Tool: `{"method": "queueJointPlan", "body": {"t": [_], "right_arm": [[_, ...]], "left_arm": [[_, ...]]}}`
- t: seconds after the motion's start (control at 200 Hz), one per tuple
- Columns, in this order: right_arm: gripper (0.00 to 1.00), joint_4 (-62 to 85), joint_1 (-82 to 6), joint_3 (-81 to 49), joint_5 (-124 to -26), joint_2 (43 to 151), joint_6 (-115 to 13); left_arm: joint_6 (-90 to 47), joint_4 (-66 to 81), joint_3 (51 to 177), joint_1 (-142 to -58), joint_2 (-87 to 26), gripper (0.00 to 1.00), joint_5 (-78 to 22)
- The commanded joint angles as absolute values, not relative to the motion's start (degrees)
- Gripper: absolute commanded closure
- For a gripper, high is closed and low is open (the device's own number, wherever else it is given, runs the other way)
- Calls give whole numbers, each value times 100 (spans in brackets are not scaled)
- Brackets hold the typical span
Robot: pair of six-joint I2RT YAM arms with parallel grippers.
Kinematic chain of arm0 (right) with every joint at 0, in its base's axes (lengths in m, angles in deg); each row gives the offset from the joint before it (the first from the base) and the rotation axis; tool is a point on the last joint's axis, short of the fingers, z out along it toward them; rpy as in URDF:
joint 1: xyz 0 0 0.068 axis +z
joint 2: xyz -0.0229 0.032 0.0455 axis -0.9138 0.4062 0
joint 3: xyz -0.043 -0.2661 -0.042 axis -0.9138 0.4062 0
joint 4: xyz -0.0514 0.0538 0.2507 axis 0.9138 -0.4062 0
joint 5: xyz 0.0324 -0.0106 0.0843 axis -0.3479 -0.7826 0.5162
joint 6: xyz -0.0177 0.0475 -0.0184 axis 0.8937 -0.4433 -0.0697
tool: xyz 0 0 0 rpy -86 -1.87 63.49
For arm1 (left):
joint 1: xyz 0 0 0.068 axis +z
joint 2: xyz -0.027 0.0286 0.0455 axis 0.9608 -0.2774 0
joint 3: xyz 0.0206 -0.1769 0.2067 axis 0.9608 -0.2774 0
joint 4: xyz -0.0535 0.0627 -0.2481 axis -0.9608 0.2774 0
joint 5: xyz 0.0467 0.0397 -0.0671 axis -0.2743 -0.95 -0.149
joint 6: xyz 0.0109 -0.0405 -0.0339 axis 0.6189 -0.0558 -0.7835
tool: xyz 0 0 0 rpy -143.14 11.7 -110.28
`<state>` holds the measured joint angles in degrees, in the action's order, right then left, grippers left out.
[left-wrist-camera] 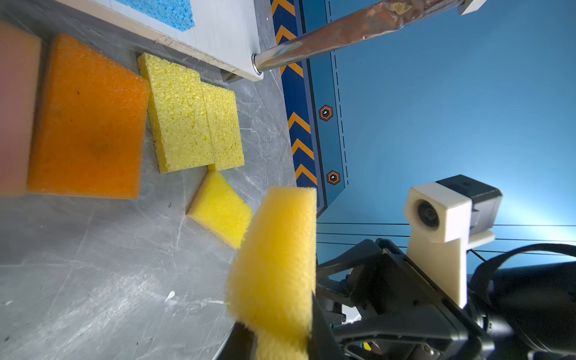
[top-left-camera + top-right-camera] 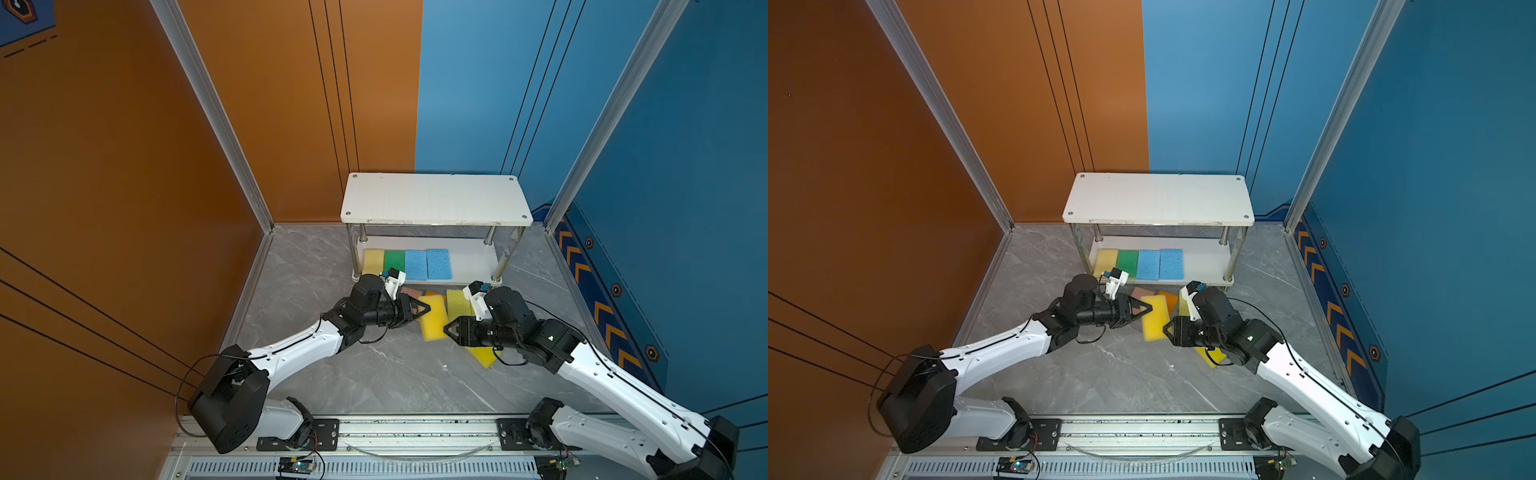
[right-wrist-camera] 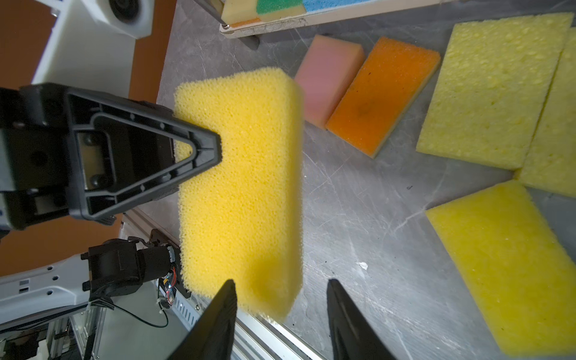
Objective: Place and organize the cleaning sponges onto the shelf
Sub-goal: 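Hold the yellow sponge between both grippers above the table, then carry the yellow sponge to the shelf with the right gripper while the left releases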
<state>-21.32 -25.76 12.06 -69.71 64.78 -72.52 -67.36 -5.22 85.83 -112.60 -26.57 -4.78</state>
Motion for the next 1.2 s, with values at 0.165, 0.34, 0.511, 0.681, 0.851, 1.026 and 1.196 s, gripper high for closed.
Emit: {"method": "queueJointPlan", "body": {"t": [0.165, 0.34, 0.511, 0.681, 0.851, 1.026, 1.196], "right_arm": [[58, -1601, -2684, 1359, -6525, 6451, -7561], [63, -1501, -2640, 1414, -6505, 6521, -7617], [70, -1399, -2622, 1405, -6494, 6611, -7646], [75, -1398, -2622, 1393, -6476, 6680, -7641], [84, -1399, -2620, 1400, -6516, 6681, -7641], [93, -1707, -2416, 1275, -6939, 6666, -7507], [93, -2152, -2187, 1032, -7483, 6811, -7273]], "left_arm": [[-6695, -693, 8649, -11256, -2565, 80, -402], [-6700, -693, 8649, -11251, -2559, 79, -399], [-6710, -693, 8645, -11240, -2548, 80, -392], [-6713, -697, 8616, -11231, -2528, 80, -385], [-6717, -697, 8614, -11216, -2528, 80, -371], [-6700, -694, 8605, -11213, -2516, 79, -384], [-6678, -693, 8541, -11150, -2476, 63, -356]]}}
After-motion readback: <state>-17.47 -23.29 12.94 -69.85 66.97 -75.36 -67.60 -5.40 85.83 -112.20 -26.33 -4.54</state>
